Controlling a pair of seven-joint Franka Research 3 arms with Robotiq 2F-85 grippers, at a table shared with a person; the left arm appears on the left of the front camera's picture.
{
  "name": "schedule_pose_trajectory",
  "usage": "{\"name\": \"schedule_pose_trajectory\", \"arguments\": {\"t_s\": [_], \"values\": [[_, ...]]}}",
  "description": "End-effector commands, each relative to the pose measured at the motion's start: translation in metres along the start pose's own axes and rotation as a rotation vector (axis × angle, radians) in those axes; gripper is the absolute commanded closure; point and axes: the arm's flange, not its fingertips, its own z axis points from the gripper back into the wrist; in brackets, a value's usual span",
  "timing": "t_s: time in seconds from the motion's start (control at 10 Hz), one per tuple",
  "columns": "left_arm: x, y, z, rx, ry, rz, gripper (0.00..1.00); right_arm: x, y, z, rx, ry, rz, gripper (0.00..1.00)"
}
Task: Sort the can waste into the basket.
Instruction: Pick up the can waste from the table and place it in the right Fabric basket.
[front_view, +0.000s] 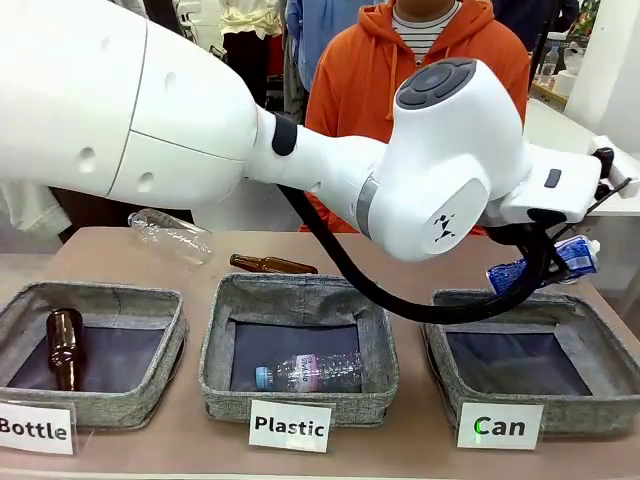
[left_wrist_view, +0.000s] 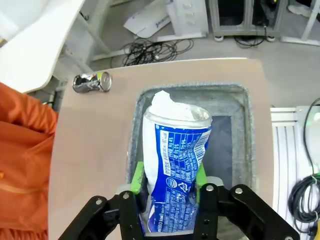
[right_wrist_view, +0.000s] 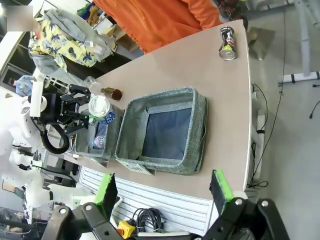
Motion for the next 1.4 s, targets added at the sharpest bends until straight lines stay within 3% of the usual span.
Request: {"name": "schedule_pose_trajectory", "arguments": {"t_s": [0.0,0.4,0.7,0.9,1.0,1.3], "values": [[0.000,-0.002,0.004,-0.032,0.000,-0.002,0.01,-0.001,0.003,0.000,-0.002,-0.001,-0.023,0.00],[-0.008,-0.007,0.024,-0.104,-0.015,0.000,0.00,-0.001,0.003,0.000,-0.002,-0.001,-0.023,0.00],[-0.024,-0.033,0.087,-0.198,0.010,0.010,0.00,0.011,0.008,-0.011,0.015,0.003,-0.020,0.00],[-0.055,-0.044,0.168,-0.282,0.074,0.172,0.00,0.048,0.041,-0.061,0.127,0.054,-0.021,0.00],[-0.077,-0.038,0.212,-0.232,0.068,0.243,0.00,0.063,0.062,-0.094,0.162,0.096,-0.010,0.00],[-0.179,0.032,0.363,-0.209,-0.106,0.542,0.00,0.078,0.129,-0.204,0.341,0.305,0.024,0.00]]}}
